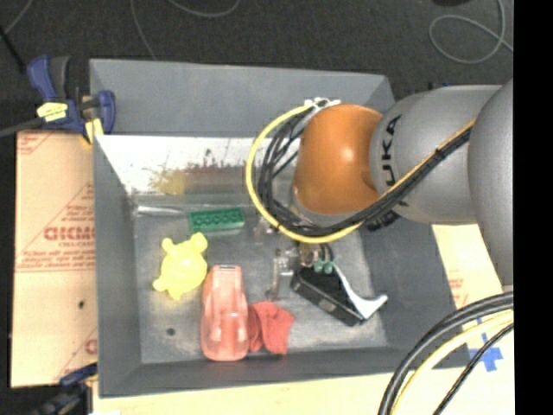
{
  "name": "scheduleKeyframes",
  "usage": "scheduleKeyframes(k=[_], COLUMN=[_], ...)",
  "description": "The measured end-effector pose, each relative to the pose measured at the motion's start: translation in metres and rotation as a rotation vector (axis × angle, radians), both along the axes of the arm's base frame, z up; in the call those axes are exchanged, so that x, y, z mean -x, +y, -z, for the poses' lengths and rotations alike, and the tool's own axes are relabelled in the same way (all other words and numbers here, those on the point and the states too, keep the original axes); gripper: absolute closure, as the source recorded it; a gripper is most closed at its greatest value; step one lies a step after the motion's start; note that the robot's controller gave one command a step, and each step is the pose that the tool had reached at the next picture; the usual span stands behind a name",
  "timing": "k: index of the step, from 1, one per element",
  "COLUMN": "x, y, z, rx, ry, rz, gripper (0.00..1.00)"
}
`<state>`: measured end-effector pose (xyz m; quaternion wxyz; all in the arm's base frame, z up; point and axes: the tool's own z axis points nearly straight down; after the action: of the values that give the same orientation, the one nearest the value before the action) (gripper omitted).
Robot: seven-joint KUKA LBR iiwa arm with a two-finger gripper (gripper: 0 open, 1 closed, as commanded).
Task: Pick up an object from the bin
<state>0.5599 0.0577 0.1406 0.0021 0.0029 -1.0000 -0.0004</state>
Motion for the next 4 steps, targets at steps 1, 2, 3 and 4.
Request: scheduleKeyframes(k=[1, 2, 3, 4], x=[-0.001, 0.003, 0.011, 0.014], y=[0.0, -0.007, -0.028, -0.045], z=[-0.004, 0.008, 0.024, 0.031], rx=[-0.001, -0.001, -0.002, -0.001], ry=[-0.007, -0.009, -0.007, -0.008], rz=[0.001, 0.043, 0.086, 0.151], gripper=[0.0, 0.0, 0.0, 0.0])
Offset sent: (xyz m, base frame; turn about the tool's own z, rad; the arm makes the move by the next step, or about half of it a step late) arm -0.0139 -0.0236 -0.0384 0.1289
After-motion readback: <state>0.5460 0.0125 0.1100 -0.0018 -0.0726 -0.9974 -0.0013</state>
